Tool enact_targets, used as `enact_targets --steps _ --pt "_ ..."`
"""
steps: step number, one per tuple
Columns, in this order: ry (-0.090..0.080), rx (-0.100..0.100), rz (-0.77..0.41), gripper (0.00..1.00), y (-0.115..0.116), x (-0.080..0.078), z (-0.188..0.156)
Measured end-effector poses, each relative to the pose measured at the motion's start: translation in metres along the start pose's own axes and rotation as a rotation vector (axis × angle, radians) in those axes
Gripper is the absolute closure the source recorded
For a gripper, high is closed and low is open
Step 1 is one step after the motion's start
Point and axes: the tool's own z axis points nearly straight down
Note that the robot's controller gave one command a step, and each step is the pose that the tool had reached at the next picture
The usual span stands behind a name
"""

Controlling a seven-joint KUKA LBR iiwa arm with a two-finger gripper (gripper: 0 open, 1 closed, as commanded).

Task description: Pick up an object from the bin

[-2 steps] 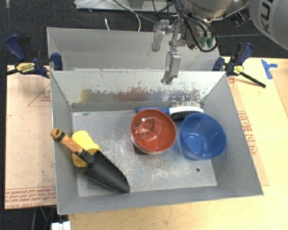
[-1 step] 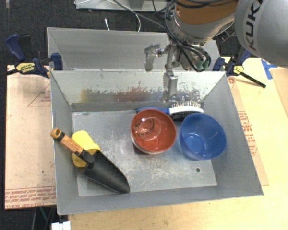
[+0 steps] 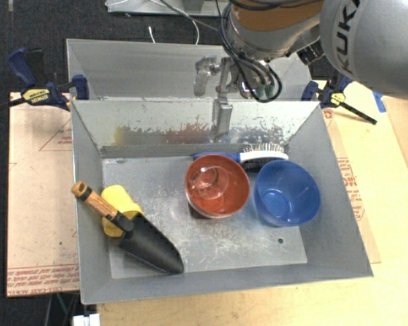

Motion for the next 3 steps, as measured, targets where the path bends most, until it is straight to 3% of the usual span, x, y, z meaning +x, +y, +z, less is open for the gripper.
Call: enact_targets --steps 1,2,3 --pt "-0.015 -0.003 0.0 0.0 0.005 -0.002 -0.001" --pt "-0.011 -0.003 0.017 0.0 0.023 -0.005 -0.074" --pt "-0.007 -0.001 -0.002 0.0 0.017 -0.008 -0.074"
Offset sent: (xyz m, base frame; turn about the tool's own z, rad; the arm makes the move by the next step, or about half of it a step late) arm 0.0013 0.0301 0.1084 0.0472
